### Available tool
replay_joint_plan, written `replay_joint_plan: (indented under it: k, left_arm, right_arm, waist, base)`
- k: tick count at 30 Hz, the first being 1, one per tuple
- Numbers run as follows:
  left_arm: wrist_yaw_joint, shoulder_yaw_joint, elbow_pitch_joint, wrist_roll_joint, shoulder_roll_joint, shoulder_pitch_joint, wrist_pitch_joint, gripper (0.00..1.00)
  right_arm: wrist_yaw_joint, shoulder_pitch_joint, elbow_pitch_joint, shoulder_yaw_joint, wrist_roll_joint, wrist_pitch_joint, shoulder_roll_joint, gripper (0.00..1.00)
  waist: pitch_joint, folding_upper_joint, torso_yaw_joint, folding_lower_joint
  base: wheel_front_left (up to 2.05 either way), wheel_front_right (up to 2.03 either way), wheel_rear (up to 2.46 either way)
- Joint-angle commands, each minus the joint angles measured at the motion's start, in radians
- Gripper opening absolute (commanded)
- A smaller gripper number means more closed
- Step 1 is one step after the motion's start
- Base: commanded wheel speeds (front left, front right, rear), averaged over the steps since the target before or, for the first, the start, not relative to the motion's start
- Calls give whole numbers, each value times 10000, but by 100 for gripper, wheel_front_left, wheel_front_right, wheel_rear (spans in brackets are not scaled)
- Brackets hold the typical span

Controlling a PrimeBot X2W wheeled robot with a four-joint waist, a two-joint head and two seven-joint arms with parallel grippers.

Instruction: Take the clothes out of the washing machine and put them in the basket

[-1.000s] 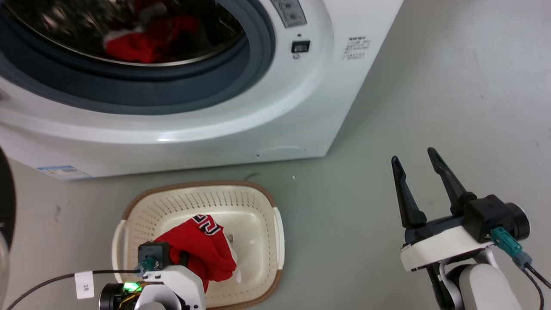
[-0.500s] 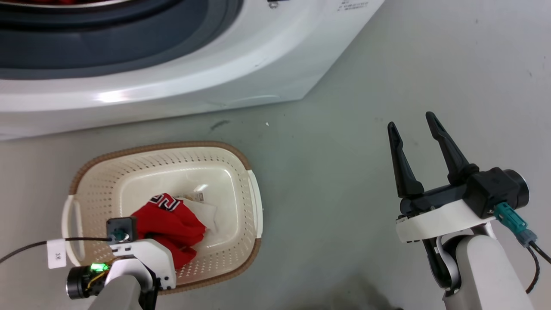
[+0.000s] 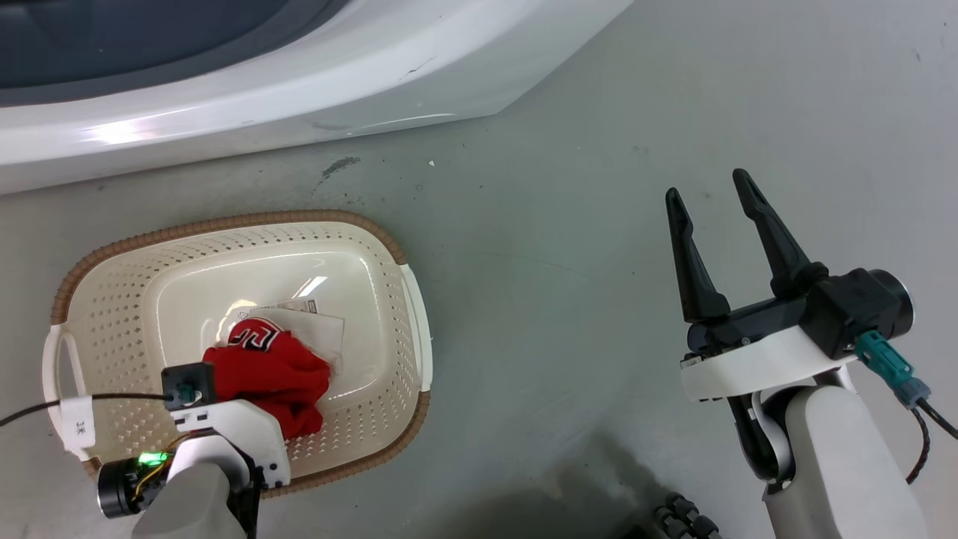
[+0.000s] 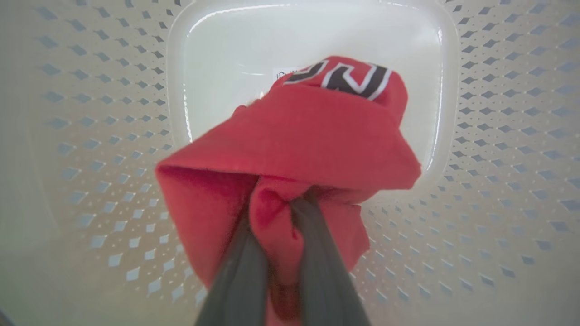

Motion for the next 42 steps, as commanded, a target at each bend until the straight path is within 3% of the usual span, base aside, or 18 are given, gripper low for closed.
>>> replay_joint_plan:
  k: [1, 5, 6, 7, 16, 17, 26, 37, 42]
  left_arm:
    - [-12, -22, 75, 33, -22, -111, 101, 0]
    - [16, -33, 196, -77, -125, -72, 184, 2]
    - [32, -14, 225, -111, -165, -11, 231, 35]
    - [66, -8, 243, -148, -212, 61, 218, 100]
    - [-72, -31, 230, -286, -657, 686, -37, 100]
    - [-68, -79, -241, -167, -798, 829, -96, 100]
    - [346, 287, -3413, 660, -883, 1853, -87, 100]
    - [490, 1036, -6949, 1966, -940, 2624, -90, 100]
    - [402, 1174, -7742, 2431, -880, 2347, -90, 100]
  right_arm:
    - [-7, -208, 34, 42, 101, -68, 18, 100]
    - [-7, -203, 268, -100, 25, -70, 14, 100]
    - [-8, -194, 309, -141, 4, -74, 14, 100]
    - [-7, -168, 363, -166, 3, -70, 15, 100]
    - [-7, 408, 643, -394, -509, -68, 15, 100]
    - [-8, 686, 651, -497, -622, -39, 11, 100]
    - [-7, 1446, 433, -652, -658, 316, 14, 100]
    - [-7, 2140, 60, -777, -594, 618, 14, 100]
    - [-7, 2297, -117, -776, -501, 700, 14, 100]
  waist:
    - [-1, 0, 17, -1]
    - [-280, 0, 136, -1]
    - [-408, 0, 178, -1]
    - [-578, 0, 225, -1]
    - [-2730, 0, 729, -1]
    - [-3436, 0, 918, -1]
    - [-4847, 0, 1349, -1]
    - [-5773, 0, 1453, -1]
    - [-5822, 0, 1431, -1]
  base:
    - [0, 0, 0]
    - [0, 0, 0]
    - [0, 0, 0]
    - [0, 0, 0]
    - [0, 0, 0]
    - [0, 0, 0]
    - [0, 0, 0]
    - [0, 0, 0]
    - [0, 0, 0]
